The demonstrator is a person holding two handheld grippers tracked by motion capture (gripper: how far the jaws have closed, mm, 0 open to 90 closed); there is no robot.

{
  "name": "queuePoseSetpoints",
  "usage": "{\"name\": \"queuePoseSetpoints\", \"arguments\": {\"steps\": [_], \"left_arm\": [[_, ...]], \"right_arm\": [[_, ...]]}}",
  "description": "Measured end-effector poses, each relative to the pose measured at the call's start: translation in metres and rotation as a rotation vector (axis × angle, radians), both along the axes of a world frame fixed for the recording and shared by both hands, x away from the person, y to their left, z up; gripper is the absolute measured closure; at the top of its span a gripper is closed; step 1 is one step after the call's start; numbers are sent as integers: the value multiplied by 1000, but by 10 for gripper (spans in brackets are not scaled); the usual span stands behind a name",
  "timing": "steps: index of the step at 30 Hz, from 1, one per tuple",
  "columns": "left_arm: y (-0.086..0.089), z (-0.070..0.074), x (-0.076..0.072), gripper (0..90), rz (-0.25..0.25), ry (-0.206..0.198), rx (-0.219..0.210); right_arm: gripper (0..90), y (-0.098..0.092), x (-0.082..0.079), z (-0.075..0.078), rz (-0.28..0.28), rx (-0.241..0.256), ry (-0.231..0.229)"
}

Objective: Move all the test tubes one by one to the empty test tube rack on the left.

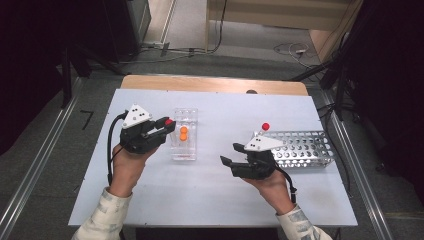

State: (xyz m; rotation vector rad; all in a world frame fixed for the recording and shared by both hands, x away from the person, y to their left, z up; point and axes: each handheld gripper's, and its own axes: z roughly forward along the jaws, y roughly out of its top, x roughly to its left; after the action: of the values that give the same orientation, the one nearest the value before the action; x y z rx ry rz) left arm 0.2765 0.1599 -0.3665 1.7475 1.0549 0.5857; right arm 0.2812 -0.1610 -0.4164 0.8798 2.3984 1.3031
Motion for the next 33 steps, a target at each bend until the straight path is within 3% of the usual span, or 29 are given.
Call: {"name": "queuePoseSetpoints", "arguments": {"steps": [14,25,33], "left_arm": [[-1,-8,25,703,47,-1,-1],[-10,-26,28,701,65,15,45],[-18,-42,28,700,81,47,86]], "right_arm": [[363,-4,0,2,-11,15,-1],[363,-4,-1,3,-10,14,-5],[363,-5,-1,3,-10,18,-6]]}}
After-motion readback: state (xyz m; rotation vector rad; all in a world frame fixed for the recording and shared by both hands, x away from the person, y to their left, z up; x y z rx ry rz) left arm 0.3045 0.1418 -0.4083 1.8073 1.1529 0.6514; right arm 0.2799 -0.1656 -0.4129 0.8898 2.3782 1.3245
